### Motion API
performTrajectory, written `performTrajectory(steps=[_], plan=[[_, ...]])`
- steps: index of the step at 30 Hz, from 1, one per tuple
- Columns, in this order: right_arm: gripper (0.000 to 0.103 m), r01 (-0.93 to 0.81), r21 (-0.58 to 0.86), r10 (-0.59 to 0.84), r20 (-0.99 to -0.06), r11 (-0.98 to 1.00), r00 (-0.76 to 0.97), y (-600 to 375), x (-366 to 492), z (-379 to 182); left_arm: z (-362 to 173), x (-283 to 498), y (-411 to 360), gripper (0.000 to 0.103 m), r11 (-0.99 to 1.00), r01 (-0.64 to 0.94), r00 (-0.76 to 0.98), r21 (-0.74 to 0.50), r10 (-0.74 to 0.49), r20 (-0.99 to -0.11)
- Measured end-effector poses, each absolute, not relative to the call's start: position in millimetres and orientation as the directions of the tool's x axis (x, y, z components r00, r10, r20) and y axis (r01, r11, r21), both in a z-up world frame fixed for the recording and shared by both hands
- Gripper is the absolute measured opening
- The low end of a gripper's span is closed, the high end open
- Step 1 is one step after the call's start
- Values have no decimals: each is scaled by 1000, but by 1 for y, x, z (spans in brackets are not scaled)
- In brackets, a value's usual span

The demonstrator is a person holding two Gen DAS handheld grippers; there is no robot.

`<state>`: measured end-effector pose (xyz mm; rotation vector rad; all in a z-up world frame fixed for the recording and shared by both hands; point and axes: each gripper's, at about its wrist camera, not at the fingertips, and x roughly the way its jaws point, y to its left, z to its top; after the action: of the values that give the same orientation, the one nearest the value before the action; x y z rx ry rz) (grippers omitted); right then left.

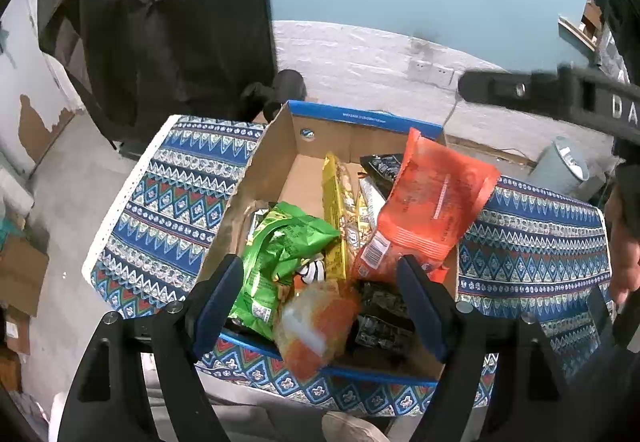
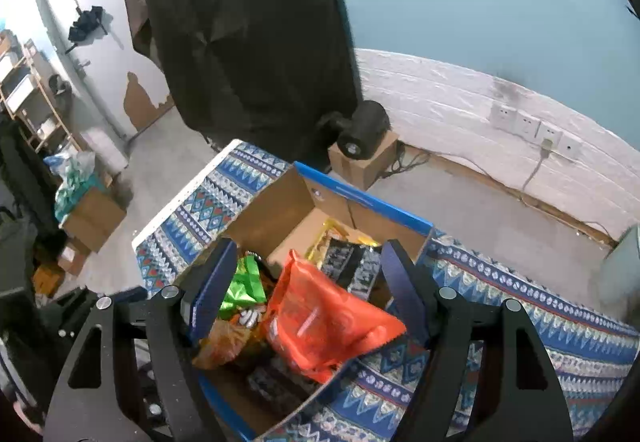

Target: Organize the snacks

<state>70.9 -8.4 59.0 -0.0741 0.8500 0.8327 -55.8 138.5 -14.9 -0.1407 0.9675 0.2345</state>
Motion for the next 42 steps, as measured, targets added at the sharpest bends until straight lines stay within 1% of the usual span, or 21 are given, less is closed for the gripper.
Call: performTrajectory(steps=[4, 8, 10, 12, 20, 31, 42], plan=[[74, -679, 228, 593, -716, 698, 369, -17, 62, 54, -9, -60, 134, 80, 966, -257, 552, 11, 156, -819], [74, -684, 212, 581, -726, 698, 368, -28, 52, 52, -3, -65, 133, 80, 966, -257, 560, 1, 150, -815], [74, -686, 207, 579, -726, 698, 370, -32, 49, 53, 1, -67, 132, 83, 966, -257, 568, 4, 154, -808], [74, -688, 199, 577, -726, 698, 375, -36, 44, 54, 6, -69, 129, 88, 966, -258, 577, 13, 165, -800], [74, -696, 175, 566, -731, 696, 382, -52, 31, 52, 17, -75, 123, 88, 967, -255, 591, 27, 178, -787], [74, -715, 117, 539, -742, 689, 399, -69, 16, 43, 17, -73, 118, 89, 962, -269, 573, 52, 203, -794], [74, -708, 127, 533, -752, 694, 388, -78, 17, 38, 18, -72, 107, 89, 964, -257, 573, 66, 207, -793]])
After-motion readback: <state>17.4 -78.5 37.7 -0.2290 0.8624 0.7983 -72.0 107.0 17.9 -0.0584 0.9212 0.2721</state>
